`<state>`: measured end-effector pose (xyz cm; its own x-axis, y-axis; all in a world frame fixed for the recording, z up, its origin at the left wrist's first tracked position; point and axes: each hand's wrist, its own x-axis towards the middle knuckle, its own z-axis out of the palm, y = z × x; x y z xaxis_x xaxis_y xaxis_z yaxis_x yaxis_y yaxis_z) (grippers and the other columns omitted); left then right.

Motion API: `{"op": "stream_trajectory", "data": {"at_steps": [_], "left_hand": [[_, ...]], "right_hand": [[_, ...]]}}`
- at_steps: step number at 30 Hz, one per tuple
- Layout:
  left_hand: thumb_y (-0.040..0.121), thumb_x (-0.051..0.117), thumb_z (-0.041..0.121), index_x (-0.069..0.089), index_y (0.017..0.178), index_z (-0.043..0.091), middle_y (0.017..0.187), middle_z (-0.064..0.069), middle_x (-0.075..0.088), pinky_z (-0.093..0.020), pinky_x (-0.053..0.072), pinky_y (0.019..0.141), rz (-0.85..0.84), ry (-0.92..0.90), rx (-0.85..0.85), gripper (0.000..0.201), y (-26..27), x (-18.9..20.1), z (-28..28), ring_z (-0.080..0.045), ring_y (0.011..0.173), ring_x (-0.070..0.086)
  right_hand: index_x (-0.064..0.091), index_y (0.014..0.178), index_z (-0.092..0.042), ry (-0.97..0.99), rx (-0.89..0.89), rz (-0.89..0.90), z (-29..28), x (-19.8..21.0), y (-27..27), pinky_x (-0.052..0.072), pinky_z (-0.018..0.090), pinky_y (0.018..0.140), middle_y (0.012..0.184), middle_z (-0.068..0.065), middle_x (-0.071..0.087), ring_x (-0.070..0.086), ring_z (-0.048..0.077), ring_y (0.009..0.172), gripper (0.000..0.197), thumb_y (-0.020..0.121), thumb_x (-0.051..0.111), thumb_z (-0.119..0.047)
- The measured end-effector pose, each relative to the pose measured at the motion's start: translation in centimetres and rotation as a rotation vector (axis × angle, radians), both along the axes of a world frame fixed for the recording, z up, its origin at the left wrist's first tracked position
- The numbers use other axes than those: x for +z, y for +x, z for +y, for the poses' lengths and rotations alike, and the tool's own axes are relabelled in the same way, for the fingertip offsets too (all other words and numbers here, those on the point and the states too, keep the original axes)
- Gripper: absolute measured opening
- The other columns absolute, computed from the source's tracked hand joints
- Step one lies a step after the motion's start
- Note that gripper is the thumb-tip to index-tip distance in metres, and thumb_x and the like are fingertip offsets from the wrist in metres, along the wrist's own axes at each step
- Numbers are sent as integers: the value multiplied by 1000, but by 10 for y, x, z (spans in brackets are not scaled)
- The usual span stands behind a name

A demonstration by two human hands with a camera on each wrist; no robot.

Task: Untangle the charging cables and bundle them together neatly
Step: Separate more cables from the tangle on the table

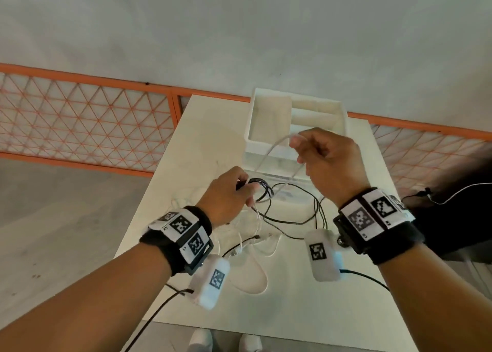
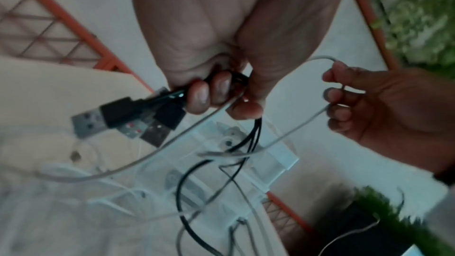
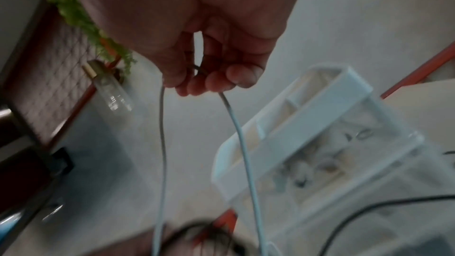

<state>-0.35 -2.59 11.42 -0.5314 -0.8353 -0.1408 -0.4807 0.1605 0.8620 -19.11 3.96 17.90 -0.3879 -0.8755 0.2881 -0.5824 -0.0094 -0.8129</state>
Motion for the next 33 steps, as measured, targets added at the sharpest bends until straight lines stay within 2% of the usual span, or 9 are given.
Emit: {"op": "stream_trajectory", "data": {"at_steps": [6, 13, 15, 17, 20, 23, 25, 29, 33], "left_hand": [[97, 53, 37, 54, 86, 15, 79, -4, 63, -28, 34, 53, -393, -131, -74, 24, 34, -23, -26, -16, 62, 51], [92, 64, 40, 63, 68, 14, 57, -2, 51, -25, 31, 49, -43, 45, -11, 36, 45, -4, -25, -15, 49, 37], [91, 66, 38, 65, 71, 13, 51, 8, 55, -23, 31, 44, 7, 16, -2, 33, 38, 17, -22, -12, 44, 36], [90, 68, 37, 67, 77, 14, 55, 10, 66, -22, 32, 41, -5, -28, -60, 27, 29, 37, -19, -11, 42, 38], [88, 70, 39, 69, 80, 15, 67, 5, 74, -18, 35, 40, -51, -105, -156, 26, 8, 54, -10, -5, 40, 43], [88, 71, 37, 69, 79, 13, 64, 5, 72, -11, 33, 42, -73, -167, -190, 25, -5, 56, -5, 2, 38, 44], [88, 69, 41, 68, 78, 18, 65, 7, 71, -14, 34, 49, -149, -182, -188, 25, 1, 51, -8, 2, 46, 50], [94, 60, 43, 60, 70, 21, 63, 8, 64, -19, 32, 49, -425, -198, -189, 32, 30, 23, -19, -1, 47, 48], [100, 49, 43, 58, 73, 10, 70, 4, 69, -13, 30, 40, -423, -92, -131, 43, 46, 2, -20, -1, 36, 41]], "right_hand": [[71, 76, -41, 0, -484, -92, 18, -8, -80, 48, 32, 65, 61, -14, 62, 59, 11, 63, 17, 89, 64, -50], [67, 122, -24, 279, -585, 52, 34, -26, -106, 41, 29, 87, 117, 5, 66, 62, 29, 112, 28, 99, 56, -34], [50, 144, -26, 427, -526, 119, 36, -35, -98, 42, 35, 102, 147, 9, 47, 53, 31, 129, 51, 94, 61, -21], [36, 152, -30, 394, -418, 213, 37, -37, -76, 43, 35, 102, 156, 6, 32, 59, 29, 118, 72, 87, 65, -13], [41, 146, -41, 189, -23, 321, 26, -35, -28, 55, 32, 80, 144, -4, 49, 60, 14, 65, 73, 84, 70, -17], [71, 112, -34, 223, 137, 420, 11, -39, -4, 57, 33, 81, 98, -13, 73, 62, 10, 75, 25, 90, 67, -25], [80, 95, -25, 189, 41, 367, 8, -38, -13, 55, 30, 84, 88, -10, 77, 68, 11, 82, 14, 92, 67, -20], [80, 101, -24, 32, -307, 345, 14, -27, -59, 44, 21, 79, 107, 12, 70, 65, 21, 83, 15, 91, 69, -25], [72, 112, -41, 303, -477, 257, 15, -21, -95, 40, 28, 77, 118, 10, 64, 61, 27, 88, 25, 97, 53, -47]]}}
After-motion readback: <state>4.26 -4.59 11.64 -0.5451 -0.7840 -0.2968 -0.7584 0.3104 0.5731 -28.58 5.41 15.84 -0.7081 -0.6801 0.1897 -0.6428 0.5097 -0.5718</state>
